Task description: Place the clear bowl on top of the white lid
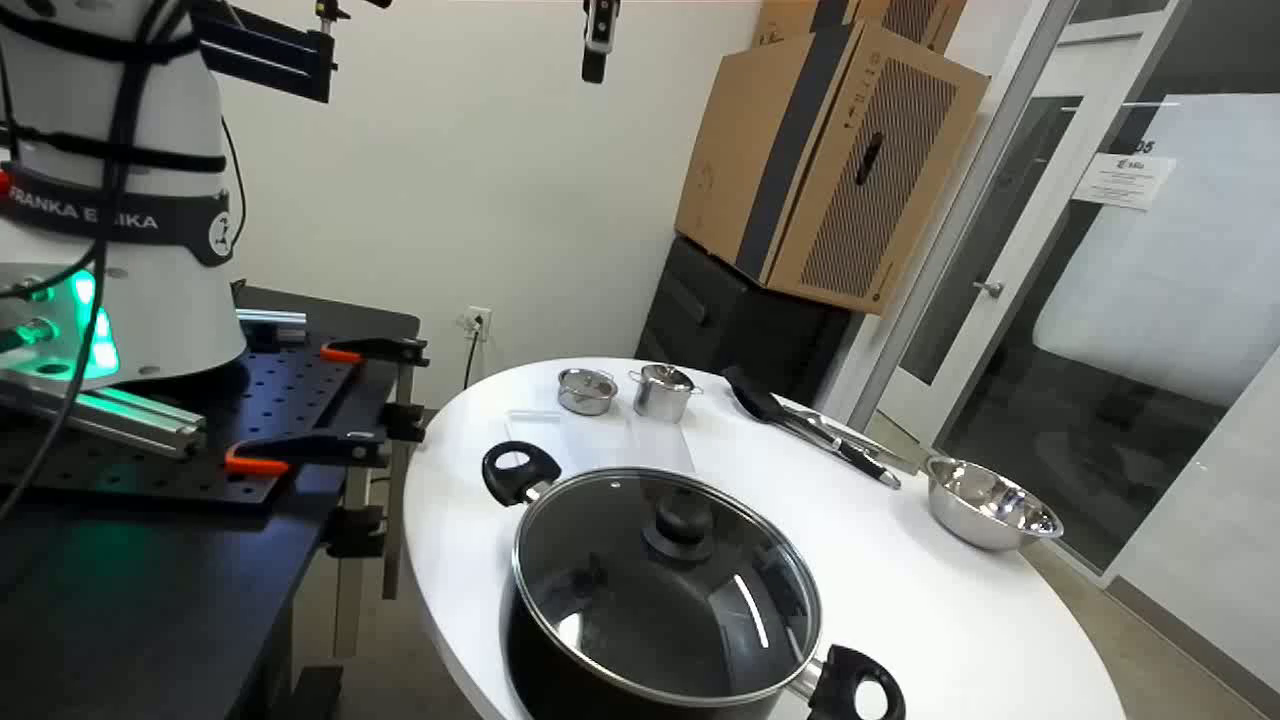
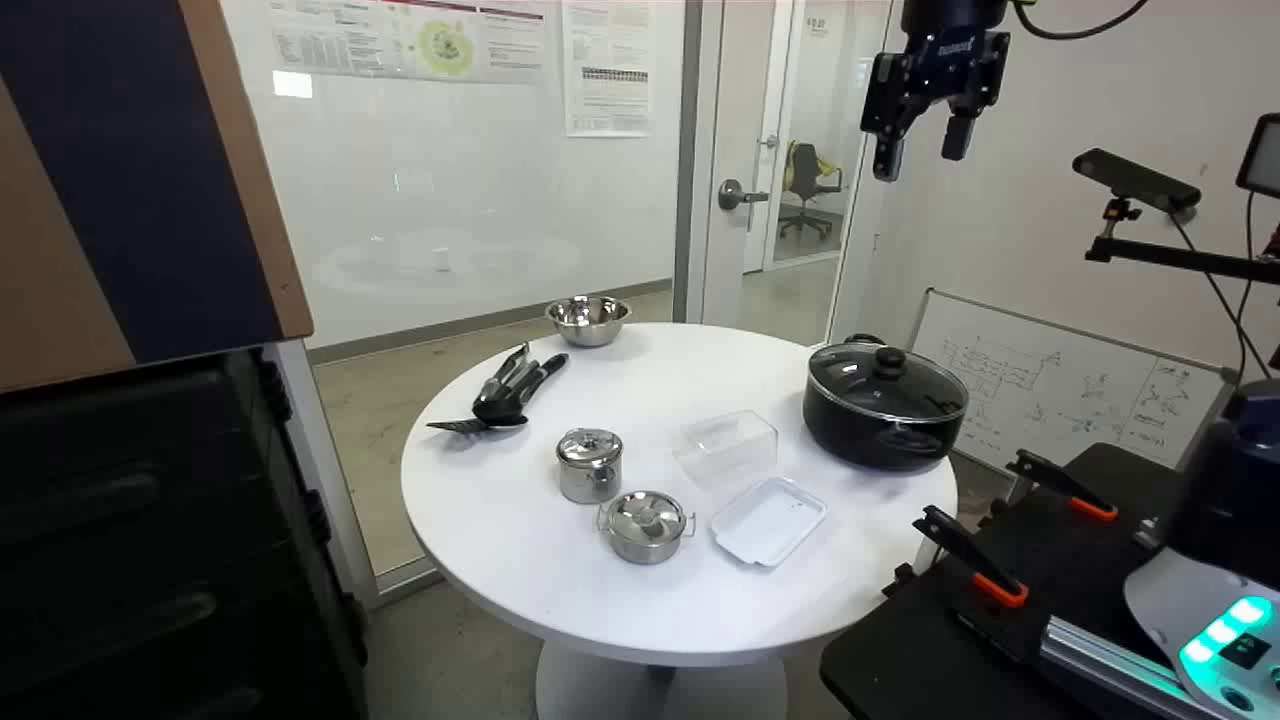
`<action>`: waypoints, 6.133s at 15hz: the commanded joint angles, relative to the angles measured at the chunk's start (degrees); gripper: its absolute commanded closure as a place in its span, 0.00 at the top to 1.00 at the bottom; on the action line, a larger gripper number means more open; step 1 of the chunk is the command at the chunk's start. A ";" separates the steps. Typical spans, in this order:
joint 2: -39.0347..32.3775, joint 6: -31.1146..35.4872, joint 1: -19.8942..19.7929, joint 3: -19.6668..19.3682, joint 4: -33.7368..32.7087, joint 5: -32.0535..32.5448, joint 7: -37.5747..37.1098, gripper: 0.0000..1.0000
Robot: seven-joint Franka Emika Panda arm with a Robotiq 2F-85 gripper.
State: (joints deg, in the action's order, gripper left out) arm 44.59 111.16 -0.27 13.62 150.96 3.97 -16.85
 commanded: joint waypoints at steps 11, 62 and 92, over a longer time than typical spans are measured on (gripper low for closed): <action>-23.22 14.82 -9.33 -1.61 -11.17 -2.57 -23.65 1.00; -83.60 49.43 11.57 -18.90 -30.06 -14.03 -81.34 1.00; -80.13 45.47 13.83 -19.60 -25.75 -12.85 -81.87 1.00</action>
State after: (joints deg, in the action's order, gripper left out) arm -35.98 156.40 12.24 -4.71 124.59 -9.44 -97.51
